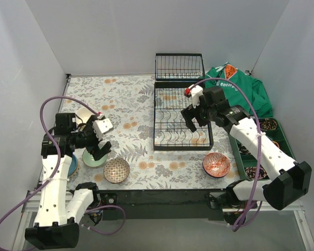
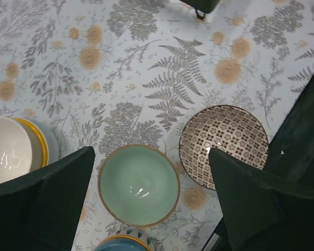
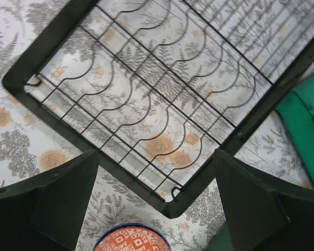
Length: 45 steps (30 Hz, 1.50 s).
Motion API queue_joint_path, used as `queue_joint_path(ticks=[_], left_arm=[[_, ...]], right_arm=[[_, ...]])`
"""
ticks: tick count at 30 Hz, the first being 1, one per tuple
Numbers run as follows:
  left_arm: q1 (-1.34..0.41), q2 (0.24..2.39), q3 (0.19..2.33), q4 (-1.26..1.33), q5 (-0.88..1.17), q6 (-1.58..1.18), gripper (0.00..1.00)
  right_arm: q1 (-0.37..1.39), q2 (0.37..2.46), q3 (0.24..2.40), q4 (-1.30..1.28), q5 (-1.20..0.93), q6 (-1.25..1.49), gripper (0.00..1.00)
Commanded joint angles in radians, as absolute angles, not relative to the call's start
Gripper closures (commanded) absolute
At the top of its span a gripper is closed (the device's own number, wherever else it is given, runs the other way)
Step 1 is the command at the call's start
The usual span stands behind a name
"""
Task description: Load the bowls into the dish rack
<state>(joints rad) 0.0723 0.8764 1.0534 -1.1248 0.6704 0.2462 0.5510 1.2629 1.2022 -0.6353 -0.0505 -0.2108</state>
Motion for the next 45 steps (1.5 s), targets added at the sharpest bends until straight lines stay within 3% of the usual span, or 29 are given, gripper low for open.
queue_joint_path(ticks=[1,8,11,13,18,23,31,38,45], left_arm=[[-0.041,0.81,1.046,-1.39,0.685,0.462,0.09],[-0.268,0.894,1.035,-1.388,0.666,0.44,0.16],[-0.43,0.907,1.002,-1.388,0.649,0.385,0.26],[-0.494,0.891,0.939,-1.39,0.602,0.402,0.28],[-0.506,0.809,0.815,-1.391,0.543,0.595,0.45],[-0.506,0.814,0.781,-1.378,0.562,0.654,0.5],[-0.537,0.963,0.815,-1.391,0.459,0.535,0.54],[-0.621,1.034,0.81,-1.376,0.439,0.496,0.5],[-0.755,1.169,0.79,-1.292,0.396,0.2,0.49]], right_arm=[[0.467,1.308,1.269,-0.62,0.008,-0.117,0.01],[0.42,1.371,1.35,-0.578,-0.052,-0.167,0.02],[0.419,1.37,1.332,-0.569,-0.049,-0.173,0.02],[0.416,1.35,1.313,-0.569,-0.052,-0.19,0.03],[0.417,1.309,1.29,-0.578,-0.005,-0.23,0.04],[0.416,1.276,1.253,-0.58,0.049,-0.255,0.04],[0.416,1.262,1.236,-0.575,0.057,-0.276,0.05],[0.416,1.273,1.229,-0.571,0.049,-0.276,0.05],[0.416,1.287,1.25,-0.586,0.066,-0.285,0.05]])
